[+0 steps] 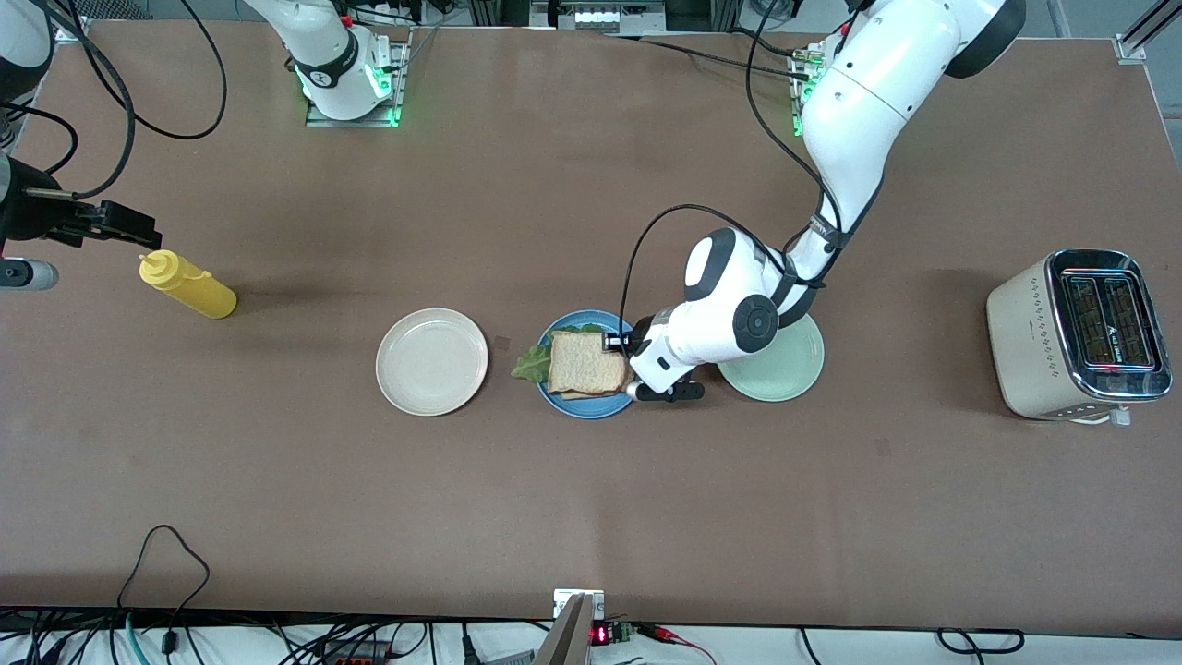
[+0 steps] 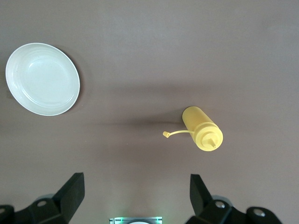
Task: Make sandwich in blue plate with both arms
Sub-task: 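Lower the bread slice flat onto the lettuce with the left gripper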
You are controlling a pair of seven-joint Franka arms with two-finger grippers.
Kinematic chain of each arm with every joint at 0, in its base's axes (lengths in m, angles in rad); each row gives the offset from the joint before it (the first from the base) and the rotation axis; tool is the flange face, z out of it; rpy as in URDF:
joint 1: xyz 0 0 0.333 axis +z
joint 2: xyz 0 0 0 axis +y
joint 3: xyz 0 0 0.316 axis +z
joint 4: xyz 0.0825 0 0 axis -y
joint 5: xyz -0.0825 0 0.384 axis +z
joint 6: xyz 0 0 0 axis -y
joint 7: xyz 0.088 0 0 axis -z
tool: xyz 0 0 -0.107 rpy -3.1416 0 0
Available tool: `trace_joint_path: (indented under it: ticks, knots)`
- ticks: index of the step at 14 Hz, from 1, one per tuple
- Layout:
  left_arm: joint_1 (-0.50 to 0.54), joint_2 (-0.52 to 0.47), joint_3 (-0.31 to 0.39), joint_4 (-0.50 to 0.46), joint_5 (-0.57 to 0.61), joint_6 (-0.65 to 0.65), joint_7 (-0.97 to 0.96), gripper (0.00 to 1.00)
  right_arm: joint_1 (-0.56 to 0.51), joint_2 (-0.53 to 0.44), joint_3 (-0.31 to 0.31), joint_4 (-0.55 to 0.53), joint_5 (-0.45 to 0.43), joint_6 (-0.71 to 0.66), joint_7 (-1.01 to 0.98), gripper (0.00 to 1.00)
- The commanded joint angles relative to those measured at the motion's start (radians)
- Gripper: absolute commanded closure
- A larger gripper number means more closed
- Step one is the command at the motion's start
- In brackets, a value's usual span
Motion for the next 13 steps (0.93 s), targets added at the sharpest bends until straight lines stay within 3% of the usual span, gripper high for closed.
trace_joint_path:
  ticks: [1,2,3,4,7,13]
  knots:
    - [0.001,-0.017,-0.003,-0.023,-0.028,-0.004,0.017,0.57,-0.006,-0.018,0.004,-0.018,0.001,-0.001,-0.013,0.0]
    - [-0.001,-0.017,-0.003,-0.023,-0.029,-0.004,0.017,0.43,-0.006,-0.017,0.006,-0.018,0.001,0.001,-0.012,0.0]
    - [-0.002,-0.017,-0.003,-0.025,-0.028,-0.004,0.02,0.13,-0.008,-0.017,0.004,-0.018,0.003,0.001,-0.012,0.0]
    - [-0.001,-0.02,-0.003,-0.025,-0.026,-0.005,0.028,0.0,-0.006,-0.018,0.004,-0.018,0.003,-0.001,-0.012,0.0]
    - [0.004,-0.037,-0.003,-0.025,-0.026,-0.011,0.022,0.0,-0.006,-0.018,0.004,-0.018,0.003,-0.003,-0.007,0.0]
    - [0.071,-0.173,0.023,-0.022,-0.002,-0.192,0.019,0.0,-0.003,-0.018,0.007,-0.018,0.003,0.001,-0.007,0.0]
